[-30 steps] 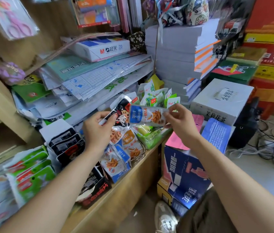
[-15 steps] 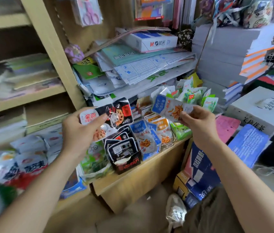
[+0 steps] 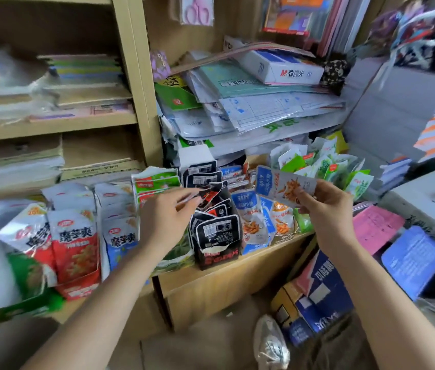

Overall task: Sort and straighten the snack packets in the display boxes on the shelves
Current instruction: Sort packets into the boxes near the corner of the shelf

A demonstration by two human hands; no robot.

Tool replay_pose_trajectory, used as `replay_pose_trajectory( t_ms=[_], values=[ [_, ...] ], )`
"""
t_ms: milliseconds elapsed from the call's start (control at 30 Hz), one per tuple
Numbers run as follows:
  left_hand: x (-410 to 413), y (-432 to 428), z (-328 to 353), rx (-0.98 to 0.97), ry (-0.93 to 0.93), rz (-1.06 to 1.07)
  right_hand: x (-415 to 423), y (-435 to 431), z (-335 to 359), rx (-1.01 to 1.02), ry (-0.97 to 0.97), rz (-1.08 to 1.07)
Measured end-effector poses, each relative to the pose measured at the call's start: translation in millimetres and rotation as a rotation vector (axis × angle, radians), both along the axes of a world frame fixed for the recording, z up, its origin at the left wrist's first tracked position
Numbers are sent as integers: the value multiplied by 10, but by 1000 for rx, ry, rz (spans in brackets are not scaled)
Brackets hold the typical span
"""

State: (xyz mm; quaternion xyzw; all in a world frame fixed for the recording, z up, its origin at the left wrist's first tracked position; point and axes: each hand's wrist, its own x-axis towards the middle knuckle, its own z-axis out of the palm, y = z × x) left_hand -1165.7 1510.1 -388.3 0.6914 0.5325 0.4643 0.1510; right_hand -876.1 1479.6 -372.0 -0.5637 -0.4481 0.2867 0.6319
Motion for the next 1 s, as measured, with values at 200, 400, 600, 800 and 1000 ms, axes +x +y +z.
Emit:
replay_pose_trajectory(
  t_ms=[200, 400, 600, 800, 1000],
  values=[
    [47, 186, 105, -237, 258, -247, -90, 109, -23, 0, -54, 11],
    [101, 100, 93, -256, 583, -354, -184, 188, -21, 56, -99, 28],
    [177, 85, -184, -77, 758, -292, -308, 374, -139, 64, -612, 70],
    [166, 123, -257, -35, 639, -279, -370, 529, -389, -201, -1066, 396],
    [81, 90, -230, 67, 474, -254, -361, 540, -316, -313, -1144, 465]
  ],
)
